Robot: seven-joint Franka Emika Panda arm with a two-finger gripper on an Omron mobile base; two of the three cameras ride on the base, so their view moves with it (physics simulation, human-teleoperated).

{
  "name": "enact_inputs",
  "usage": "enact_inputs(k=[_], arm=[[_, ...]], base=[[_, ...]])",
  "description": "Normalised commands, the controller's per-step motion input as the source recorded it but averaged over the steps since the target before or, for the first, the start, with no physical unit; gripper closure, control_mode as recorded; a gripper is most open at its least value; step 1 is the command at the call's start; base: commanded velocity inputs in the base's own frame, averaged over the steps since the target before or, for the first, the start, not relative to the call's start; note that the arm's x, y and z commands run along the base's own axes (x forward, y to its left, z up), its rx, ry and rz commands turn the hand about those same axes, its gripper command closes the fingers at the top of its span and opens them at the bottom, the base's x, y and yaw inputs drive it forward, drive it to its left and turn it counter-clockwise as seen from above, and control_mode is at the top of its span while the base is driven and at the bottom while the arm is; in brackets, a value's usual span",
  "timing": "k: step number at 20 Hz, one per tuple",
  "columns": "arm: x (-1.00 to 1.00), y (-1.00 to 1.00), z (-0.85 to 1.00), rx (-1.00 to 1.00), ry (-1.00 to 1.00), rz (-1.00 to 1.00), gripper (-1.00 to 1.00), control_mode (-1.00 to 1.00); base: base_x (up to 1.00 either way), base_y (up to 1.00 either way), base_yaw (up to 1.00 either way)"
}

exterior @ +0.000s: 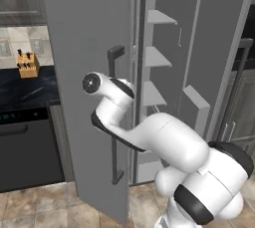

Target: Retrieve the butter from the fridge and place it on a plate on the dining table. Then retrieve the butter knife by the fridge and place it near the plate.

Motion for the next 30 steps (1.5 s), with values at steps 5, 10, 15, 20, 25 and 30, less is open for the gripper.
enact_inputs(k=[5,10,15,20,25,30], arm=[[-0.33,0.76,0.00,-0.07,0.00,-0.28,-1.00,-1.00],[-0.03,0.48,0.00,-0.04,0.00,-0.14,-1.00,-1.00],[0.00,0.37,0.00,-0.02,0.00,-0.06,-1.00,-1.00],[-0.19,0.11,0.00,0.00,-0.10,-0.10,-1.00,-1.00],[-0.21,0.13,0.00,0.00,-0.17,-0.20,-1.00,-1.00],[-0.18,0.00,0.00,0.00,0.00,-0.08,-1.00,-1.00]], base=[[0.00,0.00,0.00],[0.00,0.00,0.00],[0.00,0.00,0.00],[0.00,0.00,0.00],[0.00,0.00,0.00],[0.00,0.00,0.00]])
